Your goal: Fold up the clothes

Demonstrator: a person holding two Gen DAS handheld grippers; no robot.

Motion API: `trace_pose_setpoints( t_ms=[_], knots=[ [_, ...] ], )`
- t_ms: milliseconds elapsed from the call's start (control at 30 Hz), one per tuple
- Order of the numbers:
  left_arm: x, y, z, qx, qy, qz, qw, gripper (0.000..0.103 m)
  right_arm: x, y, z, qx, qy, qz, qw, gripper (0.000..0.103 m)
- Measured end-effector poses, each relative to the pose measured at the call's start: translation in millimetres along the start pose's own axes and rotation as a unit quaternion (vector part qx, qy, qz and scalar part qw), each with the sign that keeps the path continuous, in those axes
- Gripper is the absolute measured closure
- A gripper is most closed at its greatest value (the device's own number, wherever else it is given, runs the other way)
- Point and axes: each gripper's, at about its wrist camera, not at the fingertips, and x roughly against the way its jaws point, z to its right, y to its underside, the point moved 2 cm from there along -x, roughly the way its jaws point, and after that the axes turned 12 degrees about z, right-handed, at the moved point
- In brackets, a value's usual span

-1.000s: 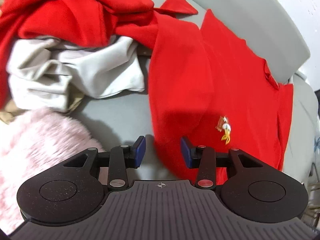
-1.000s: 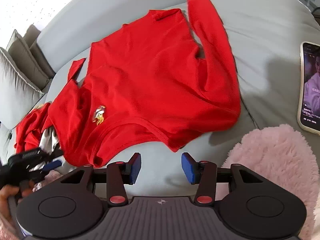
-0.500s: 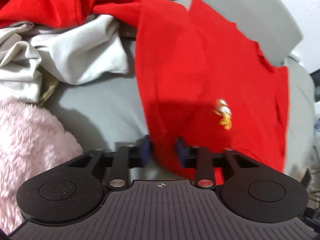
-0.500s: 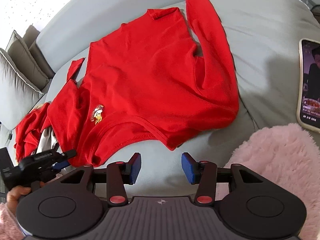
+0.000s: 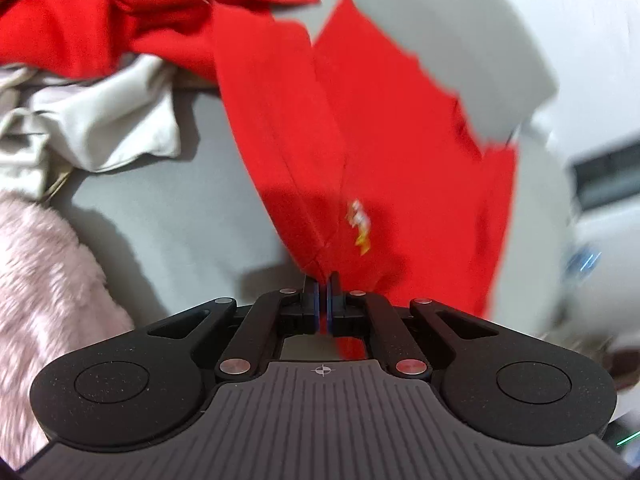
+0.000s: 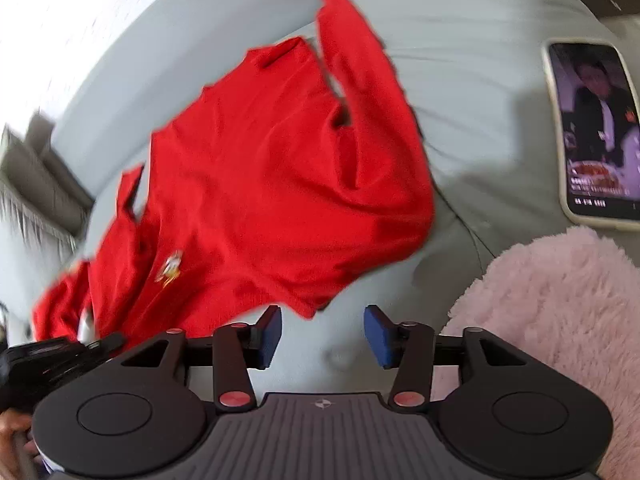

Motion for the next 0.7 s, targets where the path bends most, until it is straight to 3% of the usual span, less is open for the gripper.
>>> trace_pose_setpoints(
  t_ms=[100, 200, 267, 400, 433, 567, 700],
  knots=[
    [30, -14, 8, 0.022, 0.013, 0.01, 0.9996, 0.101, -4, -2, 4, -0.029, 0.0, -0.008, 1.0, 0.05],
    [44, -16, 10, 0.002, -0.011, 0.014, 0.9998, 0.101, -6, -2, 1, -0.039, 0.004, -0.007, 0.999, 0.043],
    [34, -14, 11, -0.029, -0.039, 0.018, 0.9987, 0.101, -7, -3, 1, -0.052, 0.012, 0.004, 0.999, 0.043],
    [-2, 0, -16, -0.05, -0.092, -0.015, 0.9944, 0.099, -18, -5, 9, -0.075, 0.03, 0.02, 0.996, 0.043],
    [-9, 6, -23, -0.046, -0.094, -0.022, 0.9942, 0.097, -21, -5, 13, -0.084, 0.032, 0.02, 0.996, 0.044],
    [-10, 18, -39, -0.026, -0.097, -0.018, 0.9948, 0.068, -30, -3, 31, -0.127, 0.032, 0.031, 0.991, 0.044],
    [1, 15, -47, -0.023, -0.072, 0.023, 0.9968, 0.064, -37, 1, 47, -0.15, 0.003, 0.067, 0.986, 0.045]
  ],
)
